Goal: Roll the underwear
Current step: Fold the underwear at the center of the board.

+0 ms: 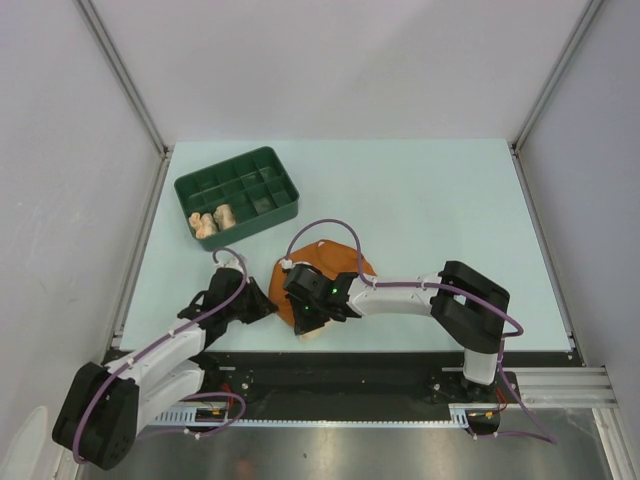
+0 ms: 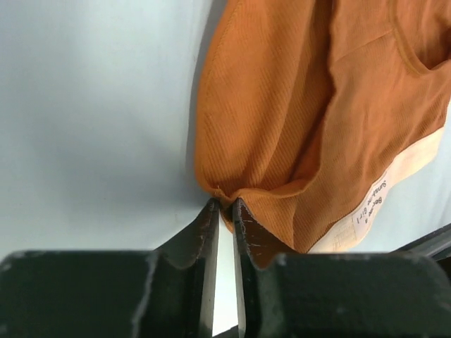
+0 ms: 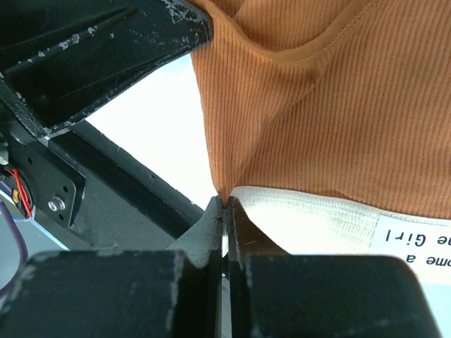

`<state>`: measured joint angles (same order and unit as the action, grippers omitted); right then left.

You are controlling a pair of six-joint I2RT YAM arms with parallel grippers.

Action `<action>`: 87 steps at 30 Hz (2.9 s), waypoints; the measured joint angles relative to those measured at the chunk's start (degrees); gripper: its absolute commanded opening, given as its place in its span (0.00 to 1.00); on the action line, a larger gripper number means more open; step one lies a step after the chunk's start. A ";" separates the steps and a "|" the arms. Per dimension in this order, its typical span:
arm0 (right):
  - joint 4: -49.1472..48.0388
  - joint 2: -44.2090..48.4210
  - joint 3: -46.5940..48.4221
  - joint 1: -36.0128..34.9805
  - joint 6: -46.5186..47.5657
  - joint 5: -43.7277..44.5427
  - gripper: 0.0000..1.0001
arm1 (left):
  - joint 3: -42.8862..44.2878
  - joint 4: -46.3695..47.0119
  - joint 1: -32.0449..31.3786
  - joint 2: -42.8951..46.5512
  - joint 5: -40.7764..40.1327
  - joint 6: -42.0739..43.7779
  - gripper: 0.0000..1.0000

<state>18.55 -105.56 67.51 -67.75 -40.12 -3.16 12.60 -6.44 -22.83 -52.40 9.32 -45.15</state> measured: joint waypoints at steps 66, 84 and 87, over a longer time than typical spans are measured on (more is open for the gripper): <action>11.13 20.28 -12.17 23.30 5.09 -4.81 0.00 | 57.57 -14.73 -23.08 -46.77 -9.64 12.74 0.00; 12.70 20.35 -14.25 29.90 8.87 -3.06 0.00 | 63.82 -15.08 -25.22 -54.16 -10.75 12.76 0.00; 12.68 20.31 -14.25 30.73 9.40 -2.45 0.00 | 64.54 -15.08 -25.49 -55.41 -11.23 12.79 0.00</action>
<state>31.22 -85.25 53.25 -37.01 -30.72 -5.61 77.14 -21.52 -48.31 -107.81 -1.91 -32.36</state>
